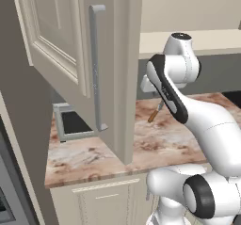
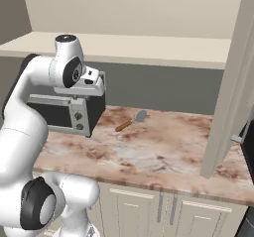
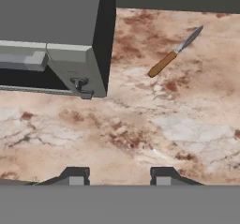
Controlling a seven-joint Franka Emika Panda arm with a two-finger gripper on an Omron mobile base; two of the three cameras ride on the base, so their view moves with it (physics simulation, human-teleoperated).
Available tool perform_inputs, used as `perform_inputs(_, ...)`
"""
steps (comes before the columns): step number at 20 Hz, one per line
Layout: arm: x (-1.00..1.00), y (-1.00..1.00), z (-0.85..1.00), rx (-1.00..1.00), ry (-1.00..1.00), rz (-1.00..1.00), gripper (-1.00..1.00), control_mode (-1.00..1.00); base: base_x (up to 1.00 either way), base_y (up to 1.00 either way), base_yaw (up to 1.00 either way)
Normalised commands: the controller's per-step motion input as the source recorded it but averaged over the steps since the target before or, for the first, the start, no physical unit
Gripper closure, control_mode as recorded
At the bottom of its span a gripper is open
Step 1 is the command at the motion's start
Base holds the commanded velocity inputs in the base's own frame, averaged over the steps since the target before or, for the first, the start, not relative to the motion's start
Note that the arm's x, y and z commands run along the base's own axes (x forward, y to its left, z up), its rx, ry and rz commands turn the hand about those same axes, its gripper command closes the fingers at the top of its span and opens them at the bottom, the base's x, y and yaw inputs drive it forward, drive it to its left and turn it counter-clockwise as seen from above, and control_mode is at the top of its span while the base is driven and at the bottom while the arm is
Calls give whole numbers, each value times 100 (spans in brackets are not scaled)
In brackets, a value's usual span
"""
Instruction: Close all open cabinet doors.
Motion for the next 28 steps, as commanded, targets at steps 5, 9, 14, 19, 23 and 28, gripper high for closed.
perform_inputs(5,0,0,0,0,0,0,-100,100,-2,-2,0)
perform_inputs(9,0,0,0,0,0,0,-100,100,-26,-47,0)
perform_inputs(14,0,0,0,0,0,0,-100,100,-37,-42,-2)
perform_inputs(19,0,0,0,0,0,0,-100,100,-48,-14,-3)
perform_inputs(23,0,0,0,0,0,0,-100,100,-46,0,-3)
perform_inputs(28,0,0,0,0,0,0,-100,100,-29,-1,-4)
